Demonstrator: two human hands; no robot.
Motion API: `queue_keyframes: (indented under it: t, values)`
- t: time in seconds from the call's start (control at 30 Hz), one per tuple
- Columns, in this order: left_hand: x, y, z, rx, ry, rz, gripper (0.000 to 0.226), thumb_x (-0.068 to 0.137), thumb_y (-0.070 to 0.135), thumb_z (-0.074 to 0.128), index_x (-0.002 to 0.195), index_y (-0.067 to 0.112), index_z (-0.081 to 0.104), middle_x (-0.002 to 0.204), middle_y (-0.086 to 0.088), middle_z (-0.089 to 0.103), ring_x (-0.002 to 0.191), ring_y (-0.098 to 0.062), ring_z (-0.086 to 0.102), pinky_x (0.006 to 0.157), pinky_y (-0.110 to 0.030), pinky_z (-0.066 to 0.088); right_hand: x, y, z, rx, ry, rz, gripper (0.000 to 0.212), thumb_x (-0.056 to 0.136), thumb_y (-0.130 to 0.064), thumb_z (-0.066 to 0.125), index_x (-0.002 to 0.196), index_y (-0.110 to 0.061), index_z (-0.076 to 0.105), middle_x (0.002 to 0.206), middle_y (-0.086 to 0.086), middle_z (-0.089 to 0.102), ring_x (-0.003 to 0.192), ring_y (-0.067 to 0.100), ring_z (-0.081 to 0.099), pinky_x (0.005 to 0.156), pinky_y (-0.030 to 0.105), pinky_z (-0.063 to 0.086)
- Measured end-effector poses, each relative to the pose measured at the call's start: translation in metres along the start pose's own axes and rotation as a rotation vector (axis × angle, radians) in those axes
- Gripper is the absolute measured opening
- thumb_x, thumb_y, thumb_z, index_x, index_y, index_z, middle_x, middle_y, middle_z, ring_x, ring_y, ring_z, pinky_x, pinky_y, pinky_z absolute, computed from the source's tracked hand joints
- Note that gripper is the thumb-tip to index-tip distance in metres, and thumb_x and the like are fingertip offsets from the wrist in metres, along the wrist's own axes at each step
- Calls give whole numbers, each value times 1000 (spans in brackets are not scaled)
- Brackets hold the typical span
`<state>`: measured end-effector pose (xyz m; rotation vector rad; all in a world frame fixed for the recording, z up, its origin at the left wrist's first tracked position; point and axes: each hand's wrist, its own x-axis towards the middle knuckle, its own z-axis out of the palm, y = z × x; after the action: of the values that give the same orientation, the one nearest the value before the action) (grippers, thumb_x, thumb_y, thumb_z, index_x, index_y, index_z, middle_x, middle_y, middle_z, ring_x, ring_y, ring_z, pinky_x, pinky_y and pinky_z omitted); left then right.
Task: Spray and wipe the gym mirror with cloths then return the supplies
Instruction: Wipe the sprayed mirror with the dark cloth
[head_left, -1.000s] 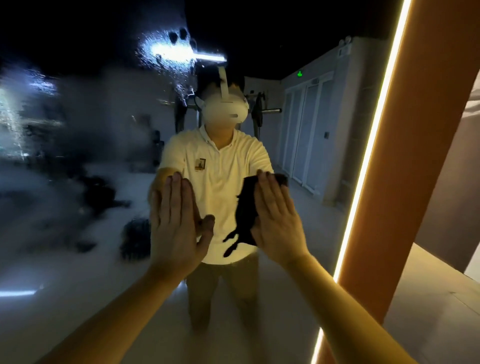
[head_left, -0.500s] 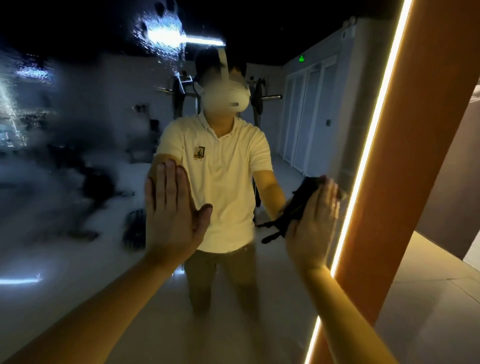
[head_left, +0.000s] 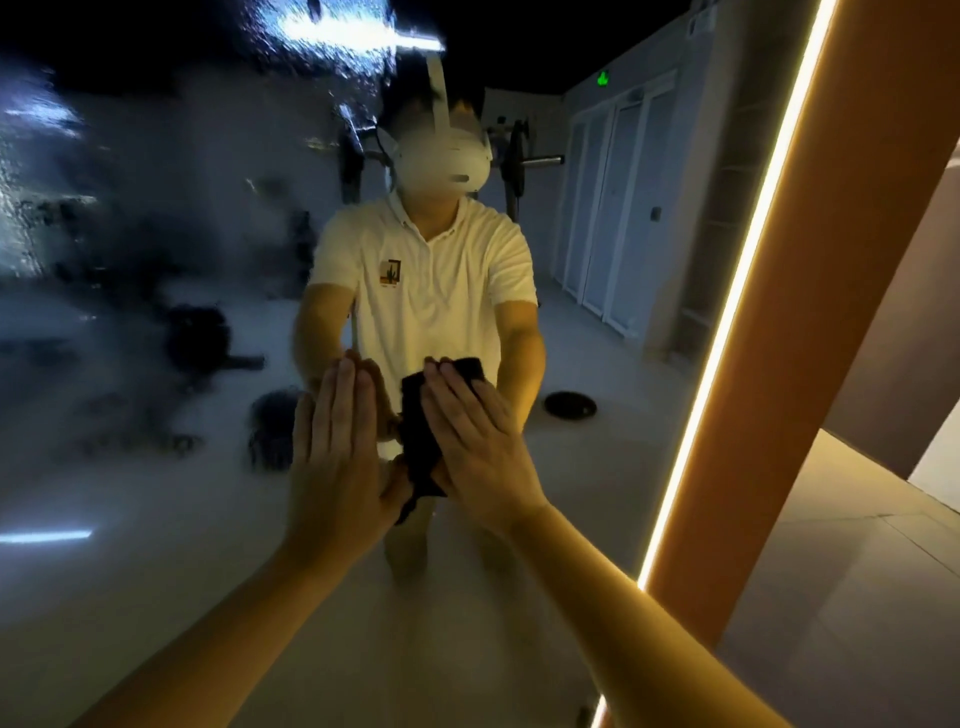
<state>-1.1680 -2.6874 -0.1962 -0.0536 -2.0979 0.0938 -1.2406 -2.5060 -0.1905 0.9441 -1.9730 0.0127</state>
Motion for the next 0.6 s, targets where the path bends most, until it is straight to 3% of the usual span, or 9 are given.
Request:
queue_keyframes:
  t: [0.17,0.27,0.43,0.5,0.6]
  values:
    - [1,17,14,-46,21,-74,97,96,54,56,161,-7,17,171,-26,10,158,-44,12,127,-61,16,-61,61,-10,-50,75,143,92,89,-21,73,160,-5,17,170,14,11,159,31,7,127,52,21]
    - [1,24,21,-30,40,-111,99,96,54,58,161,-9,15,170,-29,8,158,-45,9,126,-63,15,-87,93,-23,-52,134,332,84,93,-22,71,160,-1,26,168,20,20,157,35,16,125,55,24]
    - [0,20,27,-21,47,-98,101,96,56,57,161,-9,14,170,-29,8,158,-45,7,126,-64,14,-112,132,-38,-177,62,566,79,92,-22,71,158,0,33,163,27,23,151,47,25,118,65,33]
    - [0,19,25,-19,55,-88,101,97,55,60,161,-9,15,169,-29,10,158,-45,9,126,-63,15,-109,131,-45,-266,56,589,74,90,-27,68,154,-1,41,144,31,43,134,48,43,114,62,35]
    - [-1,17,18,-27,39,-74,101,96,53,65,161,-7,15,170,-27,10,158,-44,10,127,-61,15,-98,118,-46,-345,93,703,62,93,-21,72,149,-4,50,107,23,56,97,41,54,86,53,48]
